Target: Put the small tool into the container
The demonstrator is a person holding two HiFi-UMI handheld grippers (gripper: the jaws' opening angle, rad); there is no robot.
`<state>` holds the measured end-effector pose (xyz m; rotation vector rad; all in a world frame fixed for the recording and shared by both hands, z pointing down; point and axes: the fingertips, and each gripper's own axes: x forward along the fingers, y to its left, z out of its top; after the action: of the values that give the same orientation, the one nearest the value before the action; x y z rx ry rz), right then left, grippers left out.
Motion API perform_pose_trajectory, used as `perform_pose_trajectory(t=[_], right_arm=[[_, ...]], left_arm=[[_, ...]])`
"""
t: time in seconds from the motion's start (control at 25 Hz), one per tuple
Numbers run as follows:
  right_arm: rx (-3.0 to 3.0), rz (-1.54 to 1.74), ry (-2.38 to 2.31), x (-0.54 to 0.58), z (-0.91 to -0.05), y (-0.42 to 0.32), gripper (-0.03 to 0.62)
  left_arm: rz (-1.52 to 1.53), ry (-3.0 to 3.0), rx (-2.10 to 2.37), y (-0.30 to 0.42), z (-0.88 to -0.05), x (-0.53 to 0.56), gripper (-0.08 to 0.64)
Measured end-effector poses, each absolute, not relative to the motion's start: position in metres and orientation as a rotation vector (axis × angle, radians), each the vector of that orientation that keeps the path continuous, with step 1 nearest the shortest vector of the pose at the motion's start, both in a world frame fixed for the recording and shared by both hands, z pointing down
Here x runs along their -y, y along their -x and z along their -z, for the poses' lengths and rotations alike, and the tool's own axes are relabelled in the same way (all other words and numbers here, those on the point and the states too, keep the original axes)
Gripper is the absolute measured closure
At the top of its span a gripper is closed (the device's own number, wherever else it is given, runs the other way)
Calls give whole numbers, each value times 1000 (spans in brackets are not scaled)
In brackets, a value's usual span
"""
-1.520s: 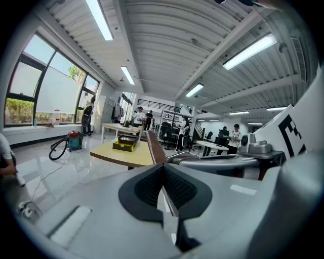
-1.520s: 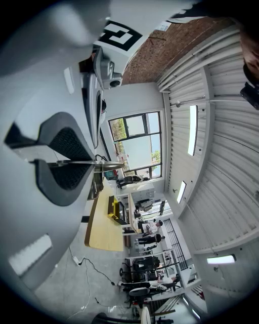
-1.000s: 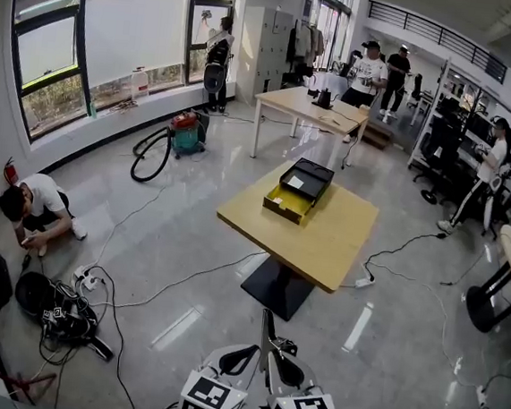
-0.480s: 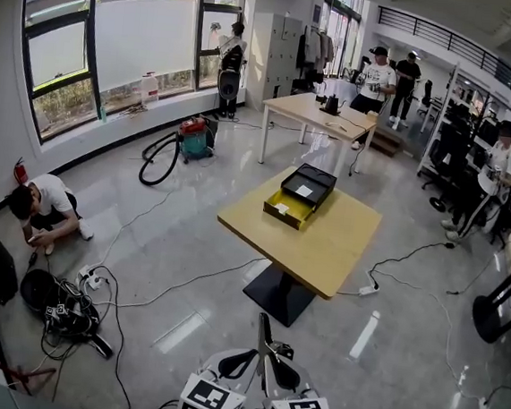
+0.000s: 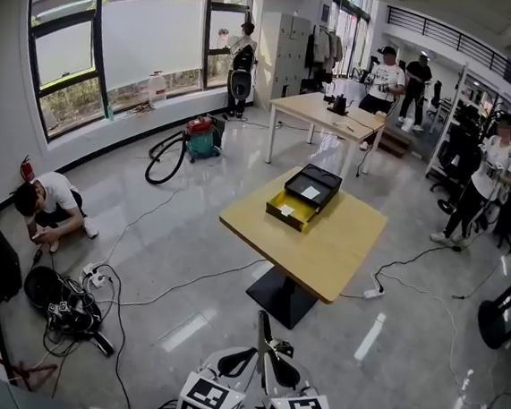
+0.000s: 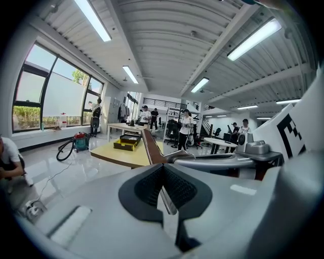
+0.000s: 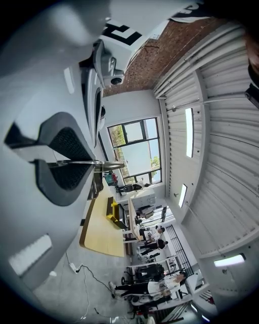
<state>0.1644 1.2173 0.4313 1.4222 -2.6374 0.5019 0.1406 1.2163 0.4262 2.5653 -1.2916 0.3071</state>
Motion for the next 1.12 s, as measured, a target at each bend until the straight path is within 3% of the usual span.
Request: perform_pose_trajectory(t=[0.44,0.8,1.12], right_arm=[[2557,-517,-1522,-1018,-452,-119,584],[2487,-522,-1601,-824,-432,62,584],[2457,-512,-1614,-718,-421,219,584]], left_arm=[[-314,-2594,1176,-94,-446,-1012,555],[-302,-2610,1083,89,-430,-815,555],[-278,-2620,1048,245,-415,-705,555]])
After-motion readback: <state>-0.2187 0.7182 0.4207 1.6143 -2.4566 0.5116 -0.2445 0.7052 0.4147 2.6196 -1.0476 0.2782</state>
